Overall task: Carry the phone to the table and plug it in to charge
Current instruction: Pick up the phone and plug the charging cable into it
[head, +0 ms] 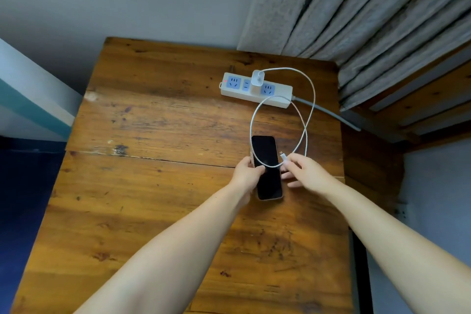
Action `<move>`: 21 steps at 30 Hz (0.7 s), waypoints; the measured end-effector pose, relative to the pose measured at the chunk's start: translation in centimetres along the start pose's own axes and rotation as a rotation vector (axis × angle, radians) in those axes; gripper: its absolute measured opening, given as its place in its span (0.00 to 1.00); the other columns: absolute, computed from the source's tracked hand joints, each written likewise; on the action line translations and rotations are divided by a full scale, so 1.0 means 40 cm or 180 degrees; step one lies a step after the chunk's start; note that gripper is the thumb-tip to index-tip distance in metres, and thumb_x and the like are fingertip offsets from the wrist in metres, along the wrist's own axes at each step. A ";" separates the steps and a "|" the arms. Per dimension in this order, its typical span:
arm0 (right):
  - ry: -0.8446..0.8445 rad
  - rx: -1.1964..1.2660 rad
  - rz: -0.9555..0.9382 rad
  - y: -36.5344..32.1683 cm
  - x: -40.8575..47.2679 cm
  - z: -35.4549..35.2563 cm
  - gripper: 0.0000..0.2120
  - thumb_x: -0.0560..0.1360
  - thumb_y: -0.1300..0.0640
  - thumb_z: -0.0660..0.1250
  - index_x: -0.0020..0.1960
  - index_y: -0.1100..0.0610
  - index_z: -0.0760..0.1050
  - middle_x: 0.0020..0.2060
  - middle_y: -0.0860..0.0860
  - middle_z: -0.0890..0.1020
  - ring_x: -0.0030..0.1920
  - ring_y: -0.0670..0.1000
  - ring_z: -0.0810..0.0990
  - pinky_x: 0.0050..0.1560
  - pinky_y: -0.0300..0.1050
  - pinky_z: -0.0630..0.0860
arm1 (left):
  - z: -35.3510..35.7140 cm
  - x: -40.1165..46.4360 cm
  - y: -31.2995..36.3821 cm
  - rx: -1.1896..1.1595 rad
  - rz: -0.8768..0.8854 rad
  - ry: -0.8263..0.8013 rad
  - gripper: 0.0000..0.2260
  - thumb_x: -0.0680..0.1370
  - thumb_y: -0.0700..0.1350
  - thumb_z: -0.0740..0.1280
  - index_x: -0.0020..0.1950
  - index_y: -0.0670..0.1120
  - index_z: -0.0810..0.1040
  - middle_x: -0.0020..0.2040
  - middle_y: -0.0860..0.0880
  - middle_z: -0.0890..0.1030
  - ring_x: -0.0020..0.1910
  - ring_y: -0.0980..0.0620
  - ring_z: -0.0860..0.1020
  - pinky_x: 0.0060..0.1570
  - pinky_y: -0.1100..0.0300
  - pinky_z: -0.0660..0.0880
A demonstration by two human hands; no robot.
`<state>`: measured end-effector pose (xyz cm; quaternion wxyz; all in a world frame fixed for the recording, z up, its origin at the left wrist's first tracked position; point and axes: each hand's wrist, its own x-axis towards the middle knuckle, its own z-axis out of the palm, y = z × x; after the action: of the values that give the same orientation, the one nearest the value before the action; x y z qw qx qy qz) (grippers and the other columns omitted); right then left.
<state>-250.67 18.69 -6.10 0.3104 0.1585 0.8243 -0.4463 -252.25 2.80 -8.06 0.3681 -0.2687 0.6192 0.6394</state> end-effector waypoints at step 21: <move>-0.1466 0.0167 -0.0675 -0.305 -0.001 0.259 0.11 0.81 0.50 0.50 0.59 0.45 0.68 0.27 0.47 0.79 0.21 0.46 0.72 0.23 0.36 0.64 | -0.404 -0.066 0.131 -0.2399 0.0697 0.0372 0.14 0.81 0.39 0.54 0.67 0.41 0.67 0.65 0.39 0.74 0.61 0.42 0.74 0.58 0.45 0.73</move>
<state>-253.37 3.32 -2.53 0.4372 -0.0267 0.7320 -0.5219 -256.72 -13.35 -4.26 0.1374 -0.3533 0.3861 0.8410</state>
